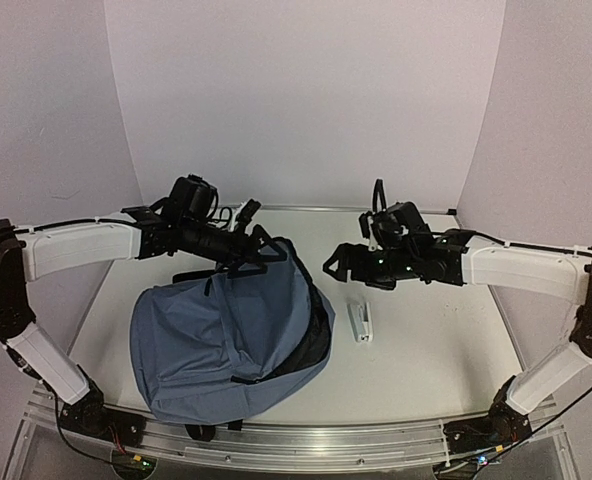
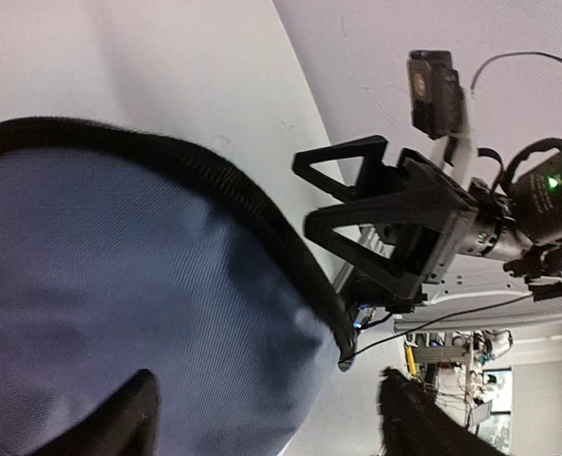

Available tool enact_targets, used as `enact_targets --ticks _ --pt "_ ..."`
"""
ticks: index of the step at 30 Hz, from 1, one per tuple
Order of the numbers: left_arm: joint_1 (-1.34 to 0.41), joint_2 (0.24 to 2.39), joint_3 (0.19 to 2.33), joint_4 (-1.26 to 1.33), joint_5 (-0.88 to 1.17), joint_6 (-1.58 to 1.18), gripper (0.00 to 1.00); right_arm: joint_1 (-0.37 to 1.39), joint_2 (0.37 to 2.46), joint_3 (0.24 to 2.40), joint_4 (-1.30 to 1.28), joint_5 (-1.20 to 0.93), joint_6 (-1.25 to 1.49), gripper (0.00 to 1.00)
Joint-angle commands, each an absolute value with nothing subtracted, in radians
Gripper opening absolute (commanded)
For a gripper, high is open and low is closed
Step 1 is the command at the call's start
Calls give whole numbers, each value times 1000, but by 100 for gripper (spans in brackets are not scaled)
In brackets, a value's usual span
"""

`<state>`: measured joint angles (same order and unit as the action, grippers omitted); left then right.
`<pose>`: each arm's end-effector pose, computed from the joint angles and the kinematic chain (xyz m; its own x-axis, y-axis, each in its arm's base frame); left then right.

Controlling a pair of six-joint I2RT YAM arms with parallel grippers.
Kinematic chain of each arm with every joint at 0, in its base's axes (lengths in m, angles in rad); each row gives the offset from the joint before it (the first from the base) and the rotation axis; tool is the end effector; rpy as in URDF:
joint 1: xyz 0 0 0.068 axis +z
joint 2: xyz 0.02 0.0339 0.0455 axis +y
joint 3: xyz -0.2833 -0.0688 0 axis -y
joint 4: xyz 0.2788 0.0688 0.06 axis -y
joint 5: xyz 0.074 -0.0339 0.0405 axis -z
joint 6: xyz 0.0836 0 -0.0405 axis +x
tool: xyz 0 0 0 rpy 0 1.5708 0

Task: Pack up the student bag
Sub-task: Place the book in the student bag, then adjust the student bag at the center of the board.

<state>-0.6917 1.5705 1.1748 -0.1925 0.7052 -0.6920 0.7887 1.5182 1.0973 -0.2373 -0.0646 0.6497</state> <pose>0.2849 -0.3063 0.2683 -0.9040 0.1178 -0.4111 0.4211 0.4125 -0.8078 0.2842 0.2937 0.2410 -0.7933 0.0580 -0.6060 -0.3316 0.7937 0.5100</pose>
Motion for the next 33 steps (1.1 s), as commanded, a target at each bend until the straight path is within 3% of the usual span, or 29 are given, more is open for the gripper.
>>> enact_targets --ticks 1,4,14,24,27,32,33 --pt "-684 1441 1196 -330 549 -609 91 791 1462 1130 -251 -102 581 91" --pt "-674 1364 1194 -470 439 -597 100 804 1458 1144 -250 -124 560 93" --pt "-495 1167 1061 -799 299 -722 100 898 1544 1238 -250 -127 492 95" --pt "-486 1118 1006 -1041 61 -811 100 902 1703 1266 -260 17 556 94" --pt "-486 1125 983 -1049 40 -824 100 902 1744 1273 -261 8 552 83" --pt "-486 1165 937 -984 62 -814 99 901 1744 1257 -261 8 580 25" --pt "-486 1178 923 -955 78 -810 95 901 1740 1251 -259 9 588 19"
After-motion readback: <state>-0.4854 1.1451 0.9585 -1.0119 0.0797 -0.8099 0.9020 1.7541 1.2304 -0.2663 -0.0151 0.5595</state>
